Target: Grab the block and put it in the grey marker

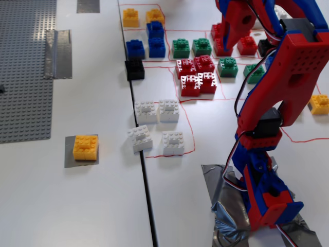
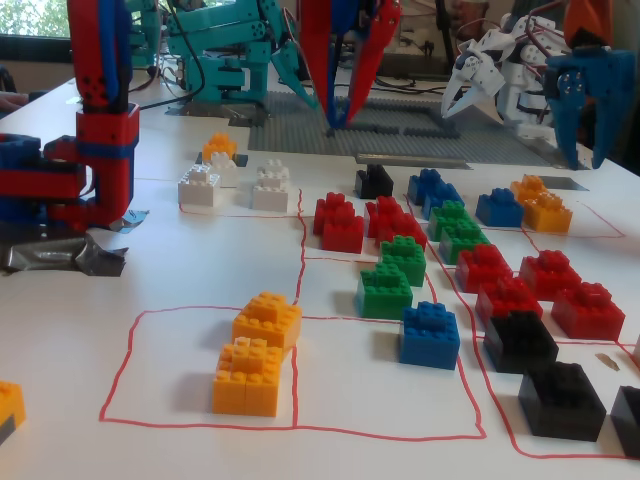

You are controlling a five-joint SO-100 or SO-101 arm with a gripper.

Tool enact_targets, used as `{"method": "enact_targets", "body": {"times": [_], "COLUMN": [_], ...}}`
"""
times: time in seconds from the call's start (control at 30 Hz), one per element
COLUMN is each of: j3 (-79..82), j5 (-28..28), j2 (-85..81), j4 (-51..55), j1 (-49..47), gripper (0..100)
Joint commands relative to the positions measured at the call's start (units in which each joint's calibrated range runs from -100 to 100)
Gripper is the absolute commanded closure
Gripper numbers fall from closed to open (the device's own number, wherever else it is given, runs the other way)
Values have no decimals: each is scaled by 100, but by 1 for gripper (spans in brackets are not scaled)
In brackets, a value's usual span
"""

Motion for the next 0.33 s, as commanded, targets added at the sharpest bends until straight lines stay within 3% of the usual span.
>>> {"method": "enact_targets", "body": {"times": [0.0,0.3], "j3": [0,472], "j5": [-10,-10], "j2": [-479,-578], "j4": [-205,-473], "j1": [219,533], "gripper": [100,100]}}
